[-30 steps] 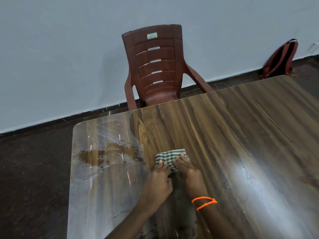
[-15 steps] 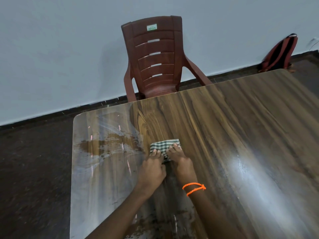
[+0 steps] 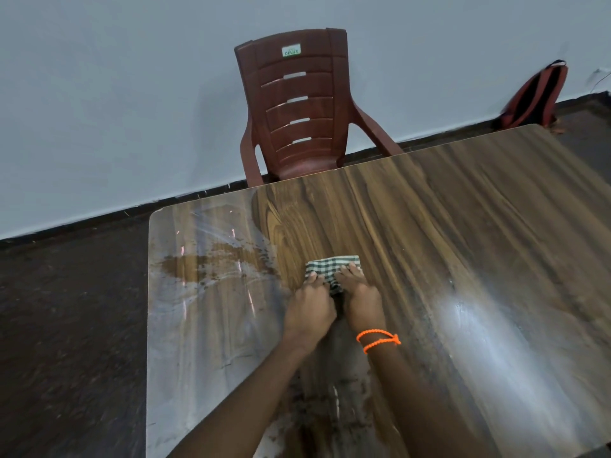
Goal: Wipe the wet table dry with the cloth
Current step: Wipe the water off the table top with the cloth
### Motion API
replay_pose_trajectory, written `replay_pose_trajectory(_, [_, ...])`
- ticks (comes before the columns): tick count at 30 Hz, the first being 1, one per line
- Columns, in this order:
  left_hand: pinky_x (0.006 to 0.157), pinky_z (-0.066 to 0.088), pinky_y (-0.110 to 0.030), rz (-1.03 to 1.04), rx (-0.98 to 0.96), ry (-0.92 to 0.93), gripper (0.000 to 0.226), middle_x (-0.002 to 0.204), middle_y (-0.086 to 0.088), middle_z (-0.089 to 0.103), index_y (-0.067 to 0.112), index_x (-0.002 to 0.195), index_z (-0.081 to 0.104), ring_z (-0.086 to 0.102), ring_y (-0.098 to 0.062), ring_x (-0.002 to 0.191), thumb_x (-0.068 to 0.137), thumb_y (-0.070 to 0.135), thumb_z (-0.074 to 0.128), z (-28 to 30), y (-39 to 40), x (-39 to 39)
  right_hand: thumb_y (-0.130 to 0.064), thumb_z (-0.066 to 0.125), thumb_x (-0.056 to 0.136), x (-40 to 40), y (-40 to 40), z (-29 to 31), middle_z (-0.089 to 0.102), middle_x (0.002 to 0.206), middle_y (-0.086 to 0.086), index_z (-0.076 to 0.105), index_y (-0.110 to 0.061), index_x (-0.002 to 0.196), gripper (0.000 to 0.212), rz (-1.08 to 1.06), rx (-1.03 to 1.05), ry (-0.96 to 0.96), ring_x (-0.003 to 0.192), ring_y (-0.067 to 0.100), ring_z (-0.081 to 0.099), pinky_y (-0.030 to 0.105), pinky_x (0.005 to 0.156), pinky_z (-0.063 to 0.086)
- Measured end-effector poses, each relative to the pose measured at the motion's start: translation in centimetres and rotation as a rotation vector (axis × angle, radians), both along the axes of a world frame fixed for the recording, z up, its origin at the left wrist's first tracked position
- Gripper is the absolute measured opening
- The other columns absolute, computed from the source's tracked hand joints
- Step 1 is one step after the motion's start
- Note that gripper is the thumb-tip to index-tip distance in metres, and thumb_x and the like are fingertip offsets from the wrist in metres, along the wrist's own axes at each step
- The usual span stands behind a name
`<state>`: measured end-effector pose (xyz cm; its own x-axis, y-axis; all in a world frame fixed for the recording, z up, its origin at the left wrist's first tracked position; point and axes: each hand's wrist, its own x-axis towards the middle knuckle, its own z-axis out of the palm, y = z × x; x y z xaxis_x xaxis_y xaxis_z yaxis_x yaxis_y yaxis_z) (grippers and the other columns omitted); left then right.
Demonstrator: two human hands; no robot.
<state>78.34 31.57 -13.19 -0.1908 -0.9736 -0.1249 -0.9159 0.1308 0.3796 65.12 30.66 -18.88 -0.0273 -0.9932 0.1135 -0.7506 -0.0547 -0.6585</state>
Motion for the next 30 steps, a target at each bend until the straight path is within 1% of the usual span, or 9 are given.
replay_pose_trajectory(6, [0.093, 0.049, -0.036, 0.033, -0.016, 0.09, 0.039, 0.122, -0.006, 0.064, 0.013, 0.106, 0.068, 0.057, -0.023, 0.118, 0.076, 0.002, 0.046, -2.0, 3.4, 3.5, 0.006, 0.053, 0.079, 2.6, 3.8, -0.9, 0.061, 0.13, 0.002, 0.068, -0.013, 0.115, 0.043, 0.123, -0.001, -0.009, 0.134, 0.013, 0.04, 0.023, 0.104, 0.036])
replay_pose_trajectory(9, [0.097, 0.049, -0.032, 0.038, 0.009, 0.11, 0.038, 0.122, -0.003, 0.063, 0.014, 0.107, 0.067, 0.054, -0.018, 0.121, 0.076, 0.007, 0.046, -2.2, 6.4, 2.6, 0.006, 0.058, 0.079, 0.6, 7.0, -1.2, 0.055, 0.136, -0.001, 0.065, -0.016, 0.122, 0.049, 0.198, -0.001, 0.002, 0.137, 0.011, 0.037, 0.027, 0.109, 0.033])
replay_pose_trajectory(12, [0.108, 0.039, -0.028, -0.031, 0.007, 0.087, 0.04, 0.127, -0.003, 0.061, 0.012, 0.112, 0.067, 0.046, -0.017, 0.13, 0.077, 0.01, 0.048, -1.8, 8.7, -0.1, 0.006, 0.057, 0.078, -2.5, 9.0, -0.6, 0.055, 0.136, -0.002, 0.064, -0.016, 0.123, 0.051, 0.2, -0.015, 0.022, 0.136, 0.011, 0.038, 0.027, 0.112, 0.029])
replay_pose_trajectory(14, [0.105, 0.041, -0.03, -0.063, 0.002, 0.049, 0.038, 0.127, -0.005, 0.061, 0.011, 0.112, 0.068, 0.05, -0.02, 0.127, 0.079, 0.01, 0.049, -1.0, 8.4, -1.9, 0.01, 0.056, 0.076, -4.2, 8.9, -0.3, 0.056, 0.134, 0.0, 0.065, -0.015, 0.122, 0.053, 0.171, -0.019, 0.034, 0.134, 0.012, 0.04, 0.027, 0.112, 0.03])
replay_pose_trajectory(18, [0.082, 0.052, -0.039, -0.045, 0.049, -0.029, 0.031, 0.12, -0.004, 0.06, 0.012, 0.105, 0.067, 0.065, -0.027, 0.1, 0.083, 0.009, 0.046, 0.4, 5.3, -3.1, 0.014, 0.059, 0.075, -4.6, 6.4, -0.4, 0.062, 0.127, 0.005, 0.069, -0.011, 0.114, 0.048, 0.031, 0.017, 0.047, 0.13, 0.016, 0.046, 0.022, 0.109, 0.031])
replay_pose_trajectory(20, [0.081, 0.053, -0.04, -0.027, 0.051, -0.066, 0.032, 0.12, -0.005, 0.06, 0.012, 0.107, 0.066, 0.065, -0.029, 0.099, 0.083, 0.008, 0.045, 0.9, 5.2, -2.3, 0.008, 0.055, 0.08, -2.7, 6.0, -0.4, 0.064, 0.125, 0.006, 0.07, -0.011, 0.111, 0.039, 0.004, 0.03, 0.032, 0.129, 0.016, 0.046, 0.018, 0.106, 0.03])
replay_pose_trajectory(25, [0.076, 0.054, -0.038, 0.04, 0.081, -0.018, 0.03, 0.11, -0.008, 0.064, 0.011, 0.1, 0.066, 0.066, -0.03, 0.092, 0.079, 0.006, 0.047, -0.2, 5.8, 1.3, -0.005, 0.047, 0.082, 2.1, 7.3, -0.6, 0.065, 0.123, 0.005, 0.07, -0.01, 0.11, 0.037, 0.032, 0.018, 0.0, 0.131, 0.021, 0.045, 0.027, 0.1, 0.043])
replay_pose_trajectory(27, [0.072, 0.055, -0.037, 0.023, 0.086, -0.021, 0.026, 0.106, -0.006, 0.064, 0.014, 0.094, 0.064, 0.067, -0.026, 0.087, 0.077, 0.007, 0.046, -0.9, 8.1, 2.2, -0.004, 0.048, 0.083, 2.1, 10.0, -1.0, 0.064, 0.125, 0.003, 0.069, -0.011, 0.112, 0.037, 0.076, -0.007, -0.01, 0.131, 0.019, 0.044, 0.029, 0.104, 0.039])
replay_pose_trajectory(30, [0.084, 0.055, -0.034, -0.033, 0.081, 0.004, 0.034, 0.119, -0.001, 0.061, 0.019, 0.103, 0.065, 0.064, -0.022, 0.102, 0.076, 0.01, 0.046, -1.9, 12.2, 2.5, -0.001, 0.055, 0.081, 0.6, 13.7, -1.6, 0.059, 0.131, 0.001, 0.066, -0.013, 0.118, 0.04, 0.146, -0.023, -0.018, 0.134, 0.017, 0.04, 0.032, 0.112, 0.029])
